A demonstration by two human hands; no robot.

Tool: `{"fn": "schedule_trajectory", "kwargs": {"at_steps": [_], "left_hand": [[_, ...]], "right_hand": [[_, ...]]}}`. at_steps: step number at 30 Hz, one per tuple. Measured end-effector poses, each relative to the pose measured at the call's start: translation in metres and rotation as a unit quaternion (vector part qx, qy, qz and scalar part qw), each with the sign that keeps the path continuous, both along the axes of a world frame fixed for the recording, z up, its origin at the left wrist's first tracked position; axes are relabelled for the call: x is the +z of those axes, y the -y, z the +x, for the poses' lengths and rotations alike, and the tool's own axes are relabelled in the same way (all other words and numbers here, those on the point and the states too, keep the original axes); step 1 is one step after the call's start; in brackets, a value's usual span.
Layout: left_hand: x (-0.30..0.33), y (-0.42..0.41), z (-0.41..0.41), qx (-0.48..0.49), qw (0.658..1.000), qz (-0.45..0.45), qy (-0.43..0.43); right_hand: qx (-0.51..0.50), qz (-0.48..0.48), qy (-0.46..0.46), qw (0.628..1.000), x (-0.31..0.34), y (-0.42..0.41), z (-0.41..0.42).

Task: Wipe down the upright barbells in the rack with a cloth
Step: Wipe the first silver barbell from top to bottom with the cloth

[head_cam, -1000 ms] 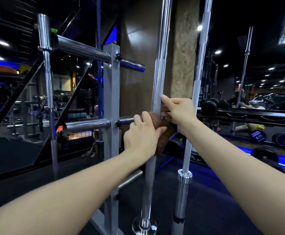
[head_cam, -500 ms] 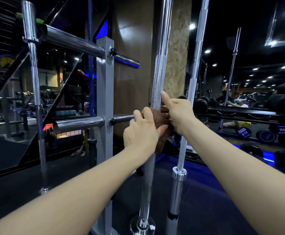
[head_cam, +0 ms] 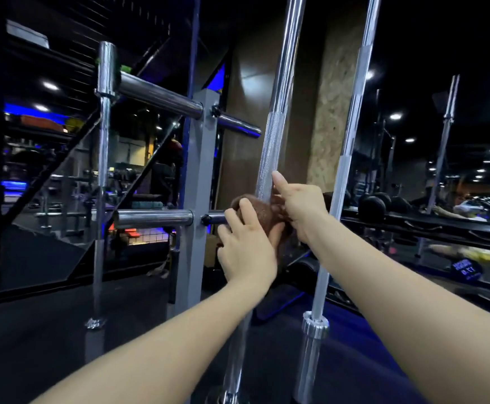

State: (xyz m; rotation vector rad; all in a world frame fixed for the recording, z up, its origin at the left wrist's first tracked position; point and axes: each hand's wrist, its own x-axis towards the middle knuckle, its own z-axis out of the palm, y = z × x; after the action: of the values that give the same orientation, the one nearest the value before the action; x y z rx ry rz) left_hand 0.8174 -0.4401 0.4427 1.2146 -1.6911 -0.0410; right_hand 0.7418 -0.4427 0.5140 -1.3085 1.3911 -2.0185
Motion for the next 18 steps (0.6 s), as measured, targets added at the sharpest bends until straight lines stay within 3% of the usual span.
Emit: {"fn": "schedule_trajectory", "kwargs": {"at_steps": [3,8,12,15,18], "left_hand": [[-0.002,-0.002,-0.003,0.042,0.997,-0.058,-0.022],[0.037,0.003,-0.004,0.102,0.98,-0.162,0.053],[0.088,0.013,-0.013,0.156,0.958,-0.217,0.106],[0.051,0.017,-0.004,0.181,0.911,-0.328,0.172],[0.009,0.02,0.011,0.145,0.898,-0.345,0.232]], "right_hand": [[0.054,0.0,-0.009,0.998,0.003,0.0,-0.008],[0.082,-0.001,-0.014,0.996,0.01,0.004,-0.019],[0.117,-0.022,0.057,0.991,0.029,0.005,-0.03],[0.123,-0.025,-0.001,0.992,0.022,0.002,-0.033],[0.18,-0.001,-0.025,0.983,0.0,-0.001,-0.028]]}}
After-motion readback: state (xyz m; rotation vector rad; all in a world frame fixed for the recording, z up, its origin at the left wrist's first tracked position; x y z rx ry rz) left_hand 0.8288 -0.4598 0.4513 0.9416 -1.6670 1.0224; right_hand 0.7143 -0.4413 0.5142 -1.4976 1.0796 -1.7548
